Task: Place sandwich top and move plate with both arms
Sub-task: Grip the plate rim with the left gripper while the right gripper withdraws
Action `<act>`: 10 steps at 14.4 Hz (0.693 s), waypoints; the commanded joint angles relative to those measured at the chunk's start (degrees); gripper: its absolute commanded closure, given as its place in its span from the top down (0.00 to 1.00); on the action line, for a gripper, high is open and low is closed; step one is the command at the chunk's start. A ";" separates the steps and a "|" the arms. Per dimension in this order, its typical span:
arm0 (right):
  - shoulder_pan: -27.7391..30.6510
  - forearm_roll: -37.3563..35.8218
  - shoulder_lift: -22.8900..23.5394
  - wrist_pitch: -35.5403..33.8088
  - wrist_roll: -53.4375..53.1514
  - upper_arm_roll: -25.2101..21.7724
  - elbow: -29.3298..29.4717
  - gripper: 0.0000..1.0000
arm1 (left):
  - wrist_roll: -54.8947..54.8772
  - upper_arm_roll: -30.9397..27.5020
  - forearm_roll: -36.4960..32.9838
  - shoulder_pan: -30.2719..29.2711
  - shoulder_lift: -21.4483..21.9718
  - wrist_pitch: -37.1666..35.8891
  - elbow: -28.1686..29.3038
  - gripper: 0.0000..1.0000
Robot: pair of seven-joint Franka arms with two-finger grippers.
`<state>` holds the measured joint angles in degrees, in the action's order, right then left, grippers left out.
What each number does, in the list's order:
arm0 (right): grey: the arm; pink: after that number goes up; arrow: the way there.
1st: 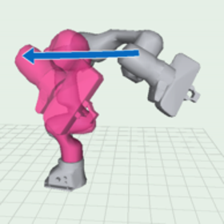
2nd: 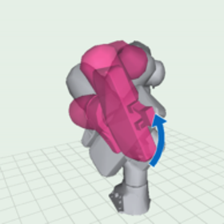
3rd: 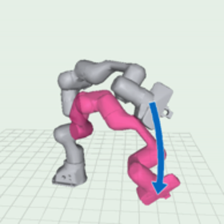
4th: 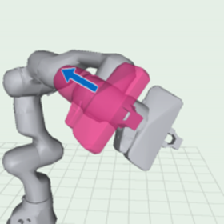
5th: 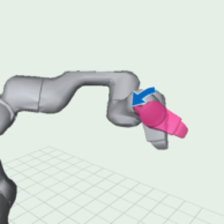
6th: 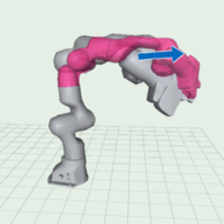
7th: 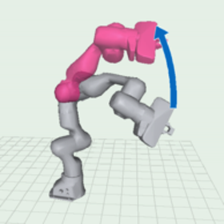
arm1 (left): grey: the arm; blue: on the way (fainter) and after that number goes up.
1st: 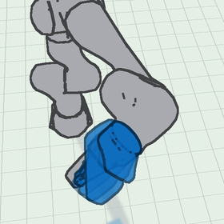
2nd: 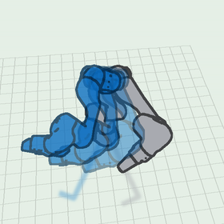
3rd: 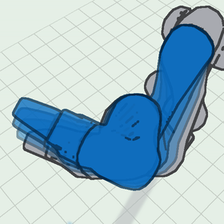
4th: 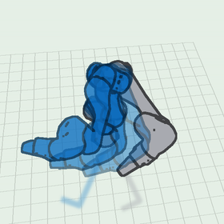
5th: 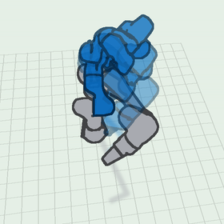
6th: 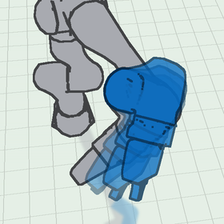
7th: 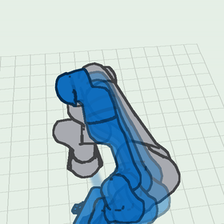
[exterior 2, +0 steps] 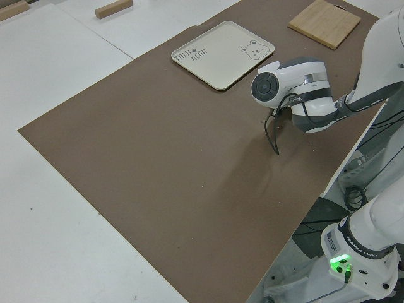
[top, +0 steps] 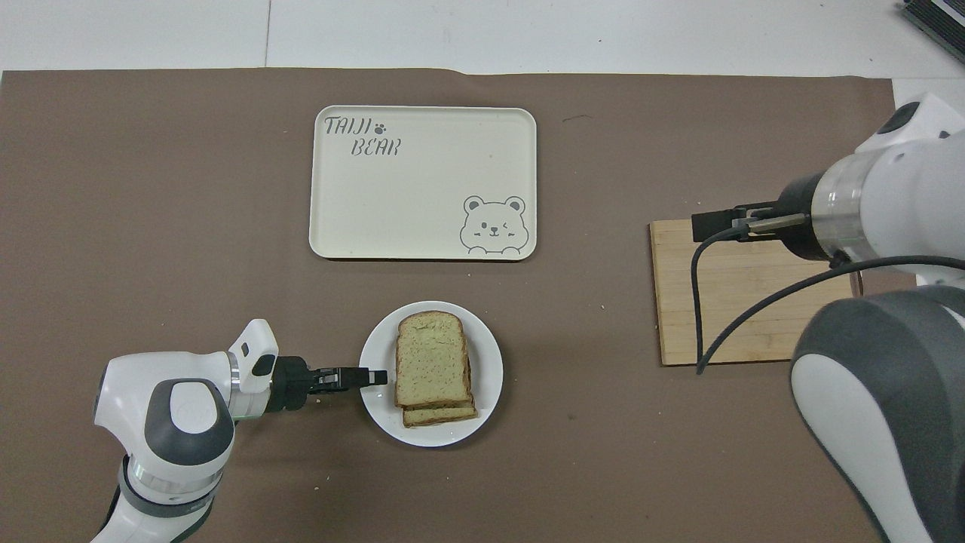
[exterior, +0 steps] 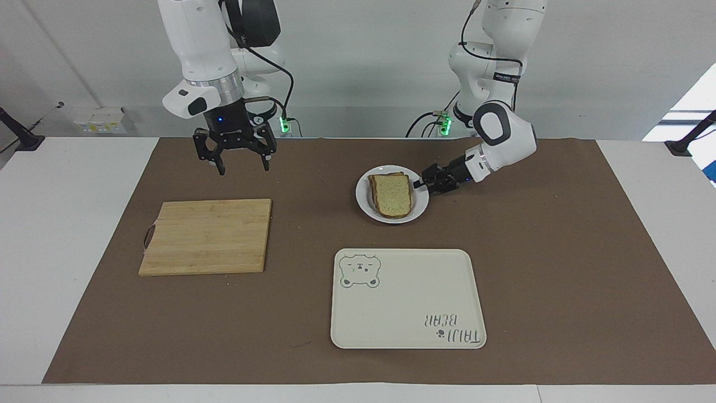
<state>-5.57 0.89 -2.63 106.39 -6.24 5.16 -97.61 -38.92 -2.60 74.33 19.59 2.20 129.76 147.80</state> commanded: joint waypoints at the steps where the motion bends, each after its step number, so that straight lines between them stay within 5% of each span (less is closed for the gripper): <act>1: 1.52 -0.71 -0.01 -4.95 0.97 -0.41 4.25 1.00 | -1.33 -0.74 1.61 1.59 0.26 1.46 0.74 0.48; 4: 3.01 -0.18 -0.53 -10.40 1.06 -1.99 7.60 1.00 | -1.24 -0.74 2.13 2.12 -0.26 1.46 0.83 0.31; 7: 3.02 0.26 -2.91 -12.17 1.06 -4.62 7.61 1.00 | -1.24 -0.83 3.28 2.21 -1.40 1.46 0.83 0.00; 10: 3.02 0.26 -3.70 -14.54 1.23 -7.26 7.70 1.00 | -1.07 -0.83 3.28 1.59 -1.41 0.85 0.74 0.00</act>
<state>-3.27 0.90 -5.62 93.55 -6.24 -1.14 -90.02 -39.56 -2.77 76.43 20.03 1.23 129.26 148.01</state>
